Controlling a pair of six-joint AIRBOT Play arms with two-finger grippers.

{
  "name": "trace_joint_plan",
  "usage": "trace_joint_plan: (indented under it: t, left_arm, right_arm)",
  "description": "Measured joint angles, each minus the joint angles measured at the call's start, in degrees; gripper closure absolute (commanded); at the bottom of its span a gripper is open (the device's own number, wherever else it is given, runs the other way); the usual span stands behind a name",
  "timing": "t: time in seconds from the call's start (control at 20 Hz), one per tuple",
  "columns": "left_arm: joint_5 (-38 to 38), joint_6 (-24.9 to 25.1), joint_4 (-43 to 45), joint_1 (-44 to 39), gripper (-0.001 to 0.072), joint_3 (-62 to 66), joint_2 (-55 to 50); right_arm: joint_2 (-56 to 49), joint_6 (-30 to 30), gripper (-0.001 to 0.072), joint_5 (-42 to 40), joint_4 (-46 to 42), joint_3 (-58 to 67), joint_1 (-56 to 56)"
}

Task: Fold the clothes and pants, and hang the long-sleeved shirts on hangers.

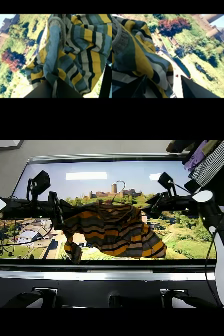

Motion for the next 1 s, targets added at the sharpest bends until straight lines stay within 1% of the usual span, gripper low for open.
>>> trace_joint_plan:
  t: [0.35, 0.4, 0.45, 0.55, 0.6, 0.65, 0.7, 0.8, 0.9, 0.95, 1.0]
  left_arm:
    - [-0.5, -0.4, 0.0, 0.0, 0.0688, 0.0, -0.1]
    - [-0.5, -0.4, 0.0, 0.0, 0.0688, 0.0, -0.1]
    - [-0.6, -0.5, 0.0, 0.0, 0.0688, 0.0, -0.1]
    - [-0.7, -0.6, 0.1, 0.0, 0.0688, 0.0, -0.1]
    - [-0.4, -1.0, 0.3, 0.0, 0.0686, 0.0, -0.1]
    - [-0.5, -1.0, 0.5, 0.0, 0.068, 0.0, -0.1]
    - [-0.5, -1.2, 0.3, 0.0, 0.0634, 0.0, -0.1]
    - [-0.5, -1.3, 0.0, 0.0, 0.0394, 0.0, -0.1]
    - [-0.3, -2.9, -0.1, 0.0, 0.0161, 0.0, -0.4]
    - [0.2, -4.6, -0.1, 0.0, 0.0113, 0.0, -0.6]
    - [1.0, -7.3, 0.0, 0.0, 0.009, 0.0, -0.9]
  right_arm:
    - [-4.6, -2.5, 0.0238, 1.6, 1.9, 0.0, 3.5]
    - [-5.0, -2.9, 0.0308, 1.9, 2.1, 0.0, 4.0]
    - [-5.2, -3.0, 0.0412, 2.0, 2.1, 0.0, 4.3]
    - [-5.6, -4.1, 0.0661, 2.3, 2.2, 0.0, 4.8]
    - [-5.6, -5.4, 0.0689, 3.3, 1.7, 0.0, 4.9]
    - [-5.5, -5.4, 0.069, 3.6, 1.6, 0.0, 5.0]
    - [-5.2, -5.6, 0.0693, 3.6, 1.6, 0.0, 5.1]
    - [-3.9, -5.5, 0.0694, 4.2, 0.7, 0.0, 5.1]
    - [-1.5, -5.7, 0.0694, 5.8, -1.4, 0.0, 5.2]
    - [-0.1, -5.2, 0.0695, 5.6, -2.5, 0.0, 5.2]
    - [1.6, -4.3, 0.0695, 5.6, -4.1, 0.0, 5.3]
